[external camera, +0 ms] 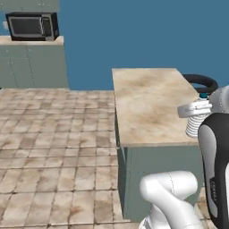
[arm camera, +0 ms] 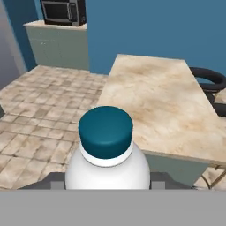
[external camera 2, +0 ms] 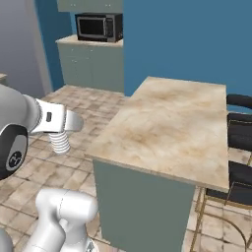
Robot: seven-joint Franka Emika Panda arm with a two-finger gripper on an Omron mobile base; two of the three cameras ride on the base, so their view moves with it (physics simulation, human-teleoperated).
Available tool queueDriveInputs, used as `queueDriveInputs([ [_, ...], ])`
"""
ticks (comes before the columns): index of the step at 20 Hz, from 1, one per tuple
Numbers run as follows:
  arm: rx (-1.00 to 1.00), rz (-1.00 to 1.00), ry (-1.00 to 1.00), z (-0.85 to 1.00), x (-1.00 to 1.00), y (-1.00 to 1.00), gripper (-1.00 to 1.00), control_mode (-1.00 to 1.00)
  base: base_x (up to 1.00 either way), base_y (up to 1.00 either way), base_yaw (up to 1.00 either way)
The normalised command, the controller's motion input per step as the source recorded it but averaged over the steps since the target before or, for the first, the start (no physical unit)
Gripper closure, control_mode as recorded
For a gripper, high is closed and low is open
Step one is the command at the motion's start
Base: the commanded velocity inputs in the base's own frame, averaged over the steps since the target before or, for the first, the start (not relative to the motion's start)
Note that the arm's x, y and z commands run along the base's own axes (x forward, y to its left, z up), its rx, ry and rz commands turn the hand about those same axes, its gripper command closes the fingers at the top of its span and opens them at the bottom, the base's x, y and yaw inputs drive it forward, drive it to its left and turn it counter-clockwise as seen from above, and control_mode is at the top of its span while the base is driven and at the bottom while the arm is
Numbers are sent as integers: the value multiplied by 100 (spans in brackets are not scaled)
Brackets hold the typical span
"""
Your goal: Move the drinks to the dining counter.
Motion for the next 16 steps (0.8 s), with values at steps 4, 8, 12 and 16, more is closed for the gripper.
queueDriveInputs([
  [4,0,0,0,0,0,0,100,100,23,8,-40],
  [8,0,0,0,0,0,0,100,100,72,9,-34],
  [12,0,0,0,0,0,0,100,100,87,3,-30],
  [16,0,0,0,0,0,0,100,100,65,4,-20],
])
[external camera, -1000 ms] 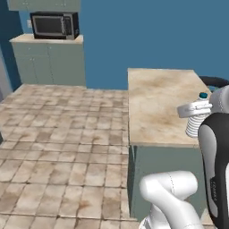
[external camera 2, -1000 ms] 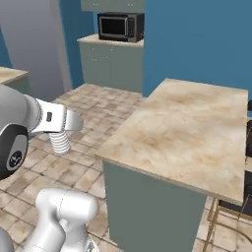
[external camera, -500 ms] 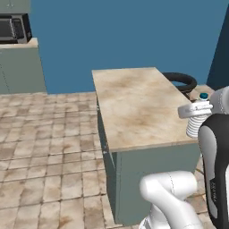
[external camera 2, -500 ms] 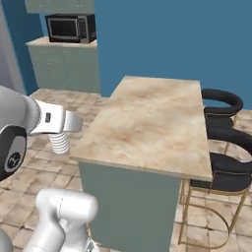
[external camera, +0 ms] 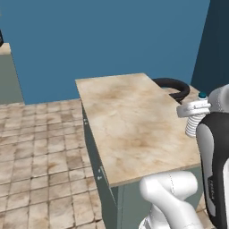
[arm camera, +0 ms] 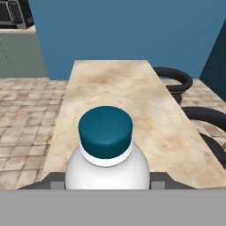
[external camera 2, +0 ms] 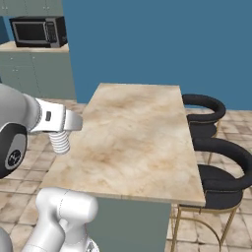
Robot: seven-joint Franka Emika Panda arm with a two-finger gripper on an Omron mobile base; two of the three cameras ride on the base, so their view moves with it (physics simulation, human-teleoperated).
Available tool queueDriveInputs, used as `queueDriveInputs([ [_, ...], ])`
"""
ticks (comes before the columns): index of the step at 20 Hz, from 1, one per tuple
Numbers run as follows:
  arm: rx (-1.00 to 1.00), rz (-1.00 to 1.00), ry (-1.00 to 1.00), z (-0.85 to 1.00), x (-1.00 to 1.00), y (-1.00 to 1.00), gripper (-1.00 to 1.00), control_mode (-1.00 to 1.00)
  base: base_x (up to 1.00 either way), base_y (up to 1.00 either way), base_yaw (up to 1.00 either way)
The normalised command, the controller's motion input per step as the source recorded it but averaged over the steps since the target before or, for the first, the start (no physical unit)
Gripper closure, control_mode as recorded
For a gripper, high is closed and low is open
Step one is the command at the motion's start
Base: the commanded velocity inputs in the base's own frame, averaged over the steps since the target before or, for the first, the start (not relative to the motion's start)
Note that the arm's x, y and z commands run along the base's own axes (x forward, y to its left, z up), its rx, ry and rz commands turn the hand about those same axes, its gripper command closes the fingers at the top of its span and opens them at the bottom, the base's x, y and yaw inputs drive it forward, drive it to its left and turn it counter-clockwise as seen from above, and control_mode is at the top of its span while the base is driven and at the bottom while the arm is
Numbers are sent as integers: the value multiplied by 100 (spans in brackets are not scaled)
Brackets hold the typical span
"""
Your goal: Move the drinks to the dining counter.
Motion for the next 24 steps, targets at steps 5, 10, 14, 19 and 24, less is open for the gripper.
queueDriveInputs([
  [5,0,0,0,0,0,0,100,100,16,2,-2],
  [10,0,0,0,0,0,0,100,100,3,0,0],
  [14,0,0,0,0,0,0,100,100,0,0,0],
  [19,0,0,0,0,0,0,100,100,0,0,0],
  [24,0,0,0,-12,35,-11,100,-100,2,0,0],
])
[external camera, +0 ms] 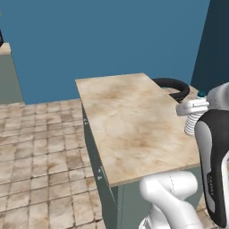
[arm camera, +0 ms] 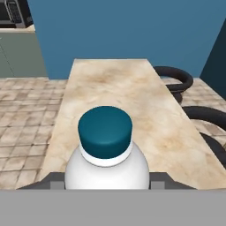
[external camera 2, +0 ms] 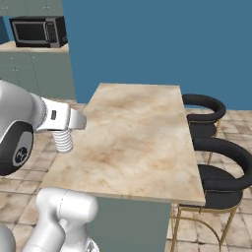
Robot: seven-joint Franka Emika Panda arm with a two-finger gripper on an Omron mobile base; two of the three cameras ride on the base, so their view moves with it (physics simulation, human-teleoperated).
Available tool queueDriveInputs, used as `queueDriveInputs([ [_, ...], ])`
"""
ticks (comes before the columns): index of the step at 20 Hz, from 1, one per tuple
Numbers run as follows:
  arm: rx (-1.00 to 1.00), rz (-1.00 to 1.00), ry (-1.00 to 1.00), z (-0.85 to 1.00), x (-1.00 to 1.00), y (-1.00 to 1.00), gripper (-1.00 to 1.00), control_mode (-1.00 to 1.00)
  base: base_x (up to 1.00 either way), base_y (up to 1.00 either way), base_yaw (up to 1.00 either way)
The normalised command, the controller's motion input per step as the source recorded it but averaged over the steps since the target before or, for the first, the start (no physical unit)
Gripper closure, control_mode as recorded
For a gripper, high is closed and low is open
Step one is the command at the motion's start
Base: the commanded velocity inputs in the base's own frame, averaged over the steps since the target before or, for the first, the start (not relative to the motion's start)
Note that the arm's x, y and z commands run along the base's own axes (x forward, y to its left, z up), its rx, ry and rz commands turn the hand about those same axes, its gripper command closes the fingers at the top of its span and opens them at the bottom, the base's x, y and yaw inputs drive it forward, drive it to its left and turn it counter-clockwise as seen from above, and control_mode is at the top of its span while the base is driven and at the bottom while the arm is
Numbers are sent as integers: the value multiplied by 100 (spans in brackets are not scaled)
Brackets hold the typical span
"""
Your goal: Move the drinks to the dining counter.
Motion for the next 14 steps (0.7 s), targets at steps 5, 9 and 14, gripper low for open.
queueDriveInputs([
  [5,1,-2,0,-14,43,-32,100,-100,0,0,0],
  [9,0,-3,0,-18,47,-30,100,-100,0,0,0],
  [14,0,-4,0,-26,60,-40,100,-100,0,0,0],
])
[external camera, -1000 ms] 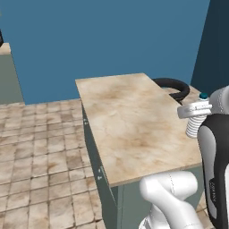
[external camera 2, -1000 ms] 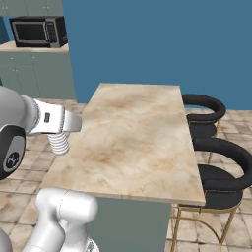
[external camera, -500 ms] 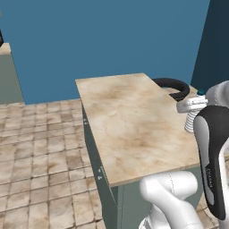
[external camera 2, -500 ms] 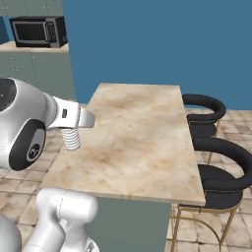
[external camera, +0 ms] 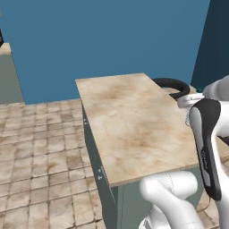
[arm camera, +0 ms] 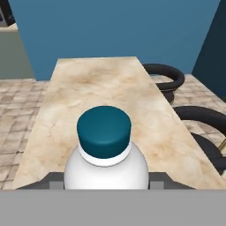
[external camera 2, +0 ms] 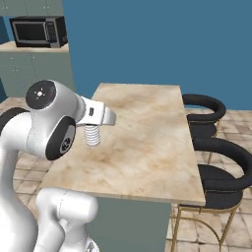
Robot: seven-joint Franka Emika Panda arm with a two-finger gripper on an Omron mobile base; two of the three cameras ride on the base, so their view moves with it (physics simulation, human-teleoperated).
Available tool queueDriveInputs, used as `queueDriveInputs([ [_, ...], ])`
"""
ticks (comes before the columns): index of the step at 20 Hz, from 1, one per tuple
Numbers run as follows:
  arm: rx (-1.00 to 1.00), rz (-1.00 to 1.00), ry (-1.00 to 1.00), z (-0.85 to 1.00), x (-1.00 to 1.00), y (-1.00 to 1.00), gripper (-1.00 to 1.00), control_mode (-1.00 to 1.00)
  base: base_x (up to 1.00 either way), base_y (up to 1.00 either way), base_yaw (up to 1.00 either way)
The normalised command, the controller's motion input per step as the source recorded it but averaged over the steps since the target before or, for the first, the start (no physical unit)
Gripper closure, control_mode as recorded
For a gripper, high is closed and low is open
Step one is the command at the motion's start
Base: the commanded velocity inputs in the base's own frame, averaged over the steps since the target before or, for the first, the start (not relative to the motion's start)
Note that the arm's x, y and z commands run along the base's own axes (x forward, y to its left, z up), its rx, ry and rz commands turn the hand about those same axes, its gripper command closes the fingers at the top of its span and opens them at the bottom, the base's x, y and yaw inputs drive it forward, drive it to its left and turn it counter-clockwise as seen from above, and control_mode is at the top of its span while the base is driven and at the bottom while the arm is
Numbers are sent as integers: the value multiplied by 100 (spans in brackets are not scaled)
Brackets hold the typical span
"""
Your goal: Move the drinks to the dining counter.
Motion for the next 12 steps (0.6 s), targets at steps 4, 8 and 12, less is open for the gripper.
queueDriveInputs([
  [4,0,-6,0,-43,46,-42,100,-100,0,0,0],
  [8,-1,-6,0,-49,21,-29,100,-100,0,0,0],
  [12,0,-5,0,-40,19,-26,100,-100,0,0,0],
])
